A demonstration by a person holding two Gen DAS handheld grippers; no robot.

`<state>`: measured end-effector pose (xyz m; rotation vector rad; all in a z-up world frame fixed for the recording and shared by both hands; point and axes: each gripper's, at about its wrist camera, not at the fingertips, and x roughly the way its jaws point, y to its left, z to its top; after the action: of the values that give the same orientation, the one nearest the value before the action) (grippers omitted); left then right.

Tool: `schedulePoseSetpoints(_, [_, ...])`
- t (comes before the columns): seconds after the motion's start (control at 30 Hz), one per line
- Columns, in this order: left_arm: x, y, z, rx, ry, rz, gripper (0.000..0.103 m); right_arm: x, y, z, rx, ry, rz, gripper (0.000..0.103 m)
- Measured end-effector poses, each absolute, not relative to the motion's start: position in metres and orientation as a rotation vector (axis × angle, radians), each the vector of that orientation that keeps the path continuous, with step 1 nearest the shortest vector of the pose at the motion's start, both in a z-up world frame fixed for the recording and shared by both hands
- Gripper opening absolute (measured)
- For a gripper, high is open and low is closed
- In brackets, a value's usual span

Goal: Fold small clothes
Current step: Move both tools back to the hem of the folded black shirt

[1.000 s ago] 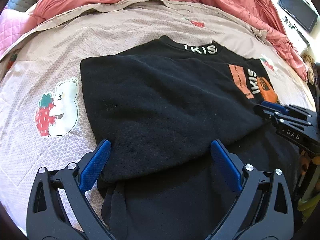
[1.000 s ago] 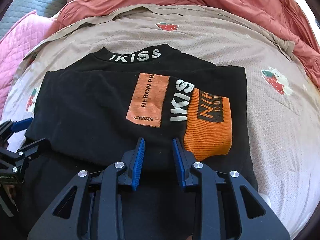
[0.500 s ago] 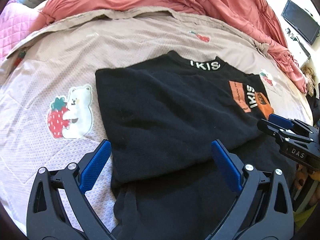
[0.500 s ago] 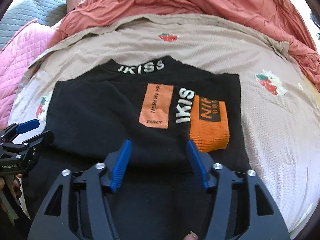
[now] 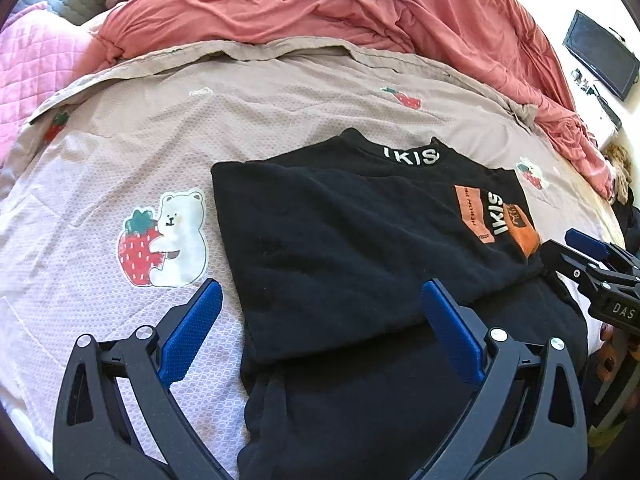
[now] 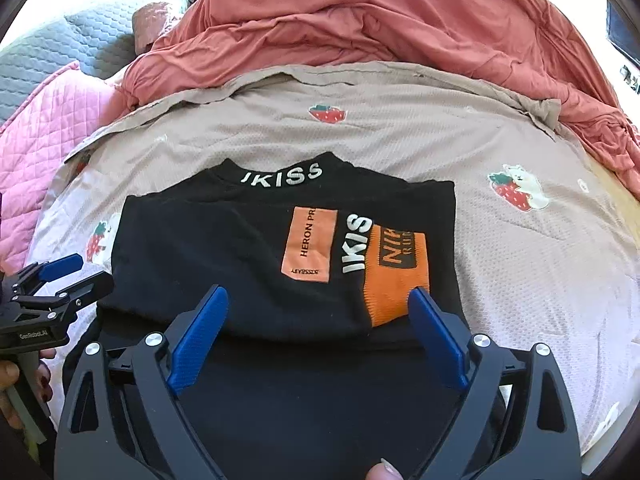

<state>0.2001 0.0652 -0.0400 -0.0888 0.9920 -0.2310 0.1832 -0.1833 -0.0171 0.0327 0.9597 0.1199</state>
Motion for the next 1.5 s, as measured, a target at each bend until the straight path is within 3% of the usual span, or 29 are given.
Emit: schedulePoseSetpoints(1.5, [0.118, 0.112, 0.025, -0.086, 0.813, 0.007, 0.094, 0.117, -0.235, 0.058, 0.139, 0.768, 0.136, 0.097])
